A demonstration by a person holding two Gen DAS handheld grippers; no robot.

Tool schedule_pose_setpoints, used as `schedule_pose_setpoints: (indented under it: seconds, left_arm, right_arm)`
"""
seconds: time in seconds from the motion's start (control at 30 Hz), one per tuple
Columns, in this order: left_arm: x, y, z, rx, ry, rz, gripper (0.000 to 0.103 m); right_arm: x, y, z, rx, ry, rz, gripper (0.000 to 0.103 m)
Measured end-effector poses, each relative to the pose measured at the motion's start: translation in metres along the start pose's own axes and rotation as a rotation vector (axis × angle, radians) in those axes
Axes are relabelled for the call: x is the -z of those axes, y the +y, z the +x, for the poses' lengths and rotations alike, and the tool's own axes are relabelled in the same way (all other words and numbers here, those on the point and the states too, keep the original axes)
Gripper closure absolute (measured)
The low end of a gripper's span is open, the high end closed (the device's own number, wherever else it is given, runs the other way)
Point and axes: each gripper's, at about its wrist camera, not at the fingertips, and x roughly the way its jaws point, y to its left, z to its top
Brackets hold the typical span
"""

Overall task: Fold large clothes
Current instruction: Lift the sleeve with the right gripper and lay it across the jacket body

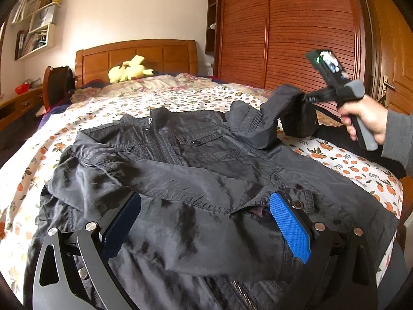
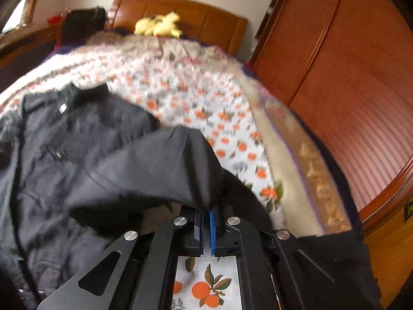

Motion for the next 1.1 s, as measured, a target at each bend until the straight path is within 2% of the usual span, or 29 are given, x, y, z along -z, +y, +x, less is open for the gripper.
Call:
schedule_pose_setpoints:
  seconds: [0.13, 0.53, 0.67, 0.87, 1.03, 1.1]
  left_arm:
    - [0.002, 0.008, -0.015, -0.01, -0.002, -0.006, 0.002]
    - [0.004, 0.041, -0.053, -0.067, -0.025, -0.053, 0.002]
    - [0.002, 0.05, -0.061, -0.082, -0.029, -0.07, 0.002]
    - [0.002, 0.057, -0.07, -0.112, -0.031, -0.073, 0.002]
    - [0.003, 0.061, -0.074, -0.132, -0.029, -0.08, 0.002]
    - [0.005, 0.062, -0.074, -0.137, -0.027, -0.081, 0.002]
  right_arm:
    - [-0.014, 0.014, -0.034, -0.03, -0.071, -0.017, 0.101]
    - [-0.041, 0.075, -0.099, -0.087, -0.193, -0.095, 0.101]
    - [-0.05, 0.1, -0.115, -0.145, -0.215, -0.136, 0.101]
    - [-0.038, 0.142, -0.118, -0.231, -0.179, -0.203, 0.099]
    - [-0.012, 0.177, -0.098, -0.297, -0.075, -0.267, 0.095]
    - [0.0, 0.189, -0.093, -0.315, -0.043, -0.296, 0.086]
